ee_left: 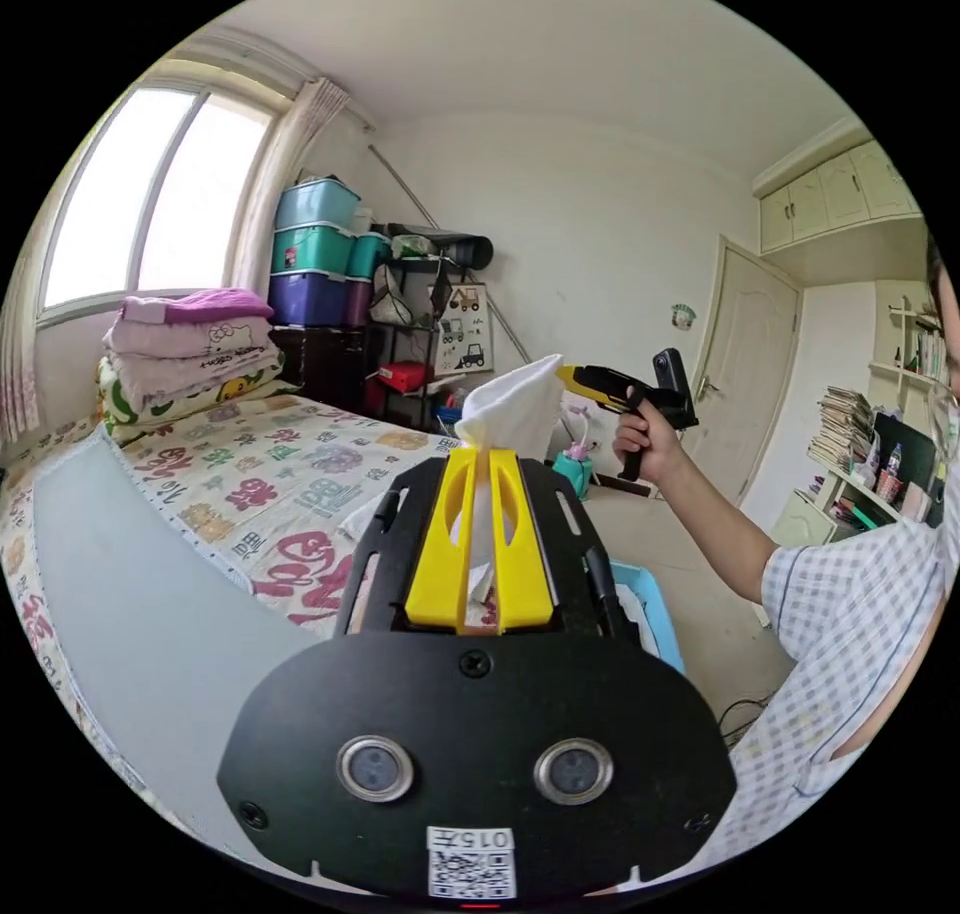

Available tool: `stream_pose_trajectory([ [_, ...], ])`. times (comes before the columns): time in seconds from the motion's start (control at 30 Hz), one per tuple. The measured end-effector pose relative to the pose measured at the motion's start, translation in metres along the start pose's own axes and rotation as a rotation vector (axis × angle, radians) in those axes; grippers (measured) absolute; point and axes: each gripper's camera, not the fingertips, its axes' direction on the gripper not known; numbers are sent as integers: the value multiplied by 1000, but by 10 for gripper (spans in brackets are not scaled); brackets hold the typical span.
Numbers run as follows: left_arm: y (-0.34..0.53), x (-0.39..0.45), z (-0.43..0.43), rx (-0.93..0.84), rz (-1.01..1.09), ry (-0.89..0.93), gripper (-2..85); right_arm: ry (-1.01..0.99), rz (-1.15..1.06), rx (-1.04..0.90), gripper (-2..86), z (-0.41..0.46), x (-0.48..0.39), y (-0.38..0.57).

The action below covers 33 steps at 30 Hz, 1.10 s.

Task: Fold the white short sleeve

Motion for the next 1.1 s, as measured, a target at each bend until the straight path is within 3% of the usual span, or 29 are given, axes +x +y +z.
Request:
stream_pose_trajectory([
  [0.2,-56,-26,144,-42,-48,91,4,139,8,8,0,41,68,0],
  [0.33,-55,-79,232,-111,-138,98,5,192,40,-79,2,126,134,21],
  [0.53,-36,-160,334,-246,-200,-40,4,334,70,-257,4,295,221,82],
  [0.7,-27,-204,361,-260,-268,-135,5,472,-9,-320,11,424,253,133],
  [0.77,-18,-213,371,-299,-285,-279,6,654,28,-369,19,481,270,168],
  [0.83,-9,-218,358,-310,-318,-393,6,703,59,-339,48,501,274,193],
  [0.9,1,-215,322,-263,-340,-345,6,620,40,-299,50,513,268,219],
  [0.97,18,-196,254,-193,-345,-294,7,494,-47,-268,41,523,246,261],
  [1.1,64,-135,122,-90,-276,-347,5,565,-268,-130,15,536,184,342],
])
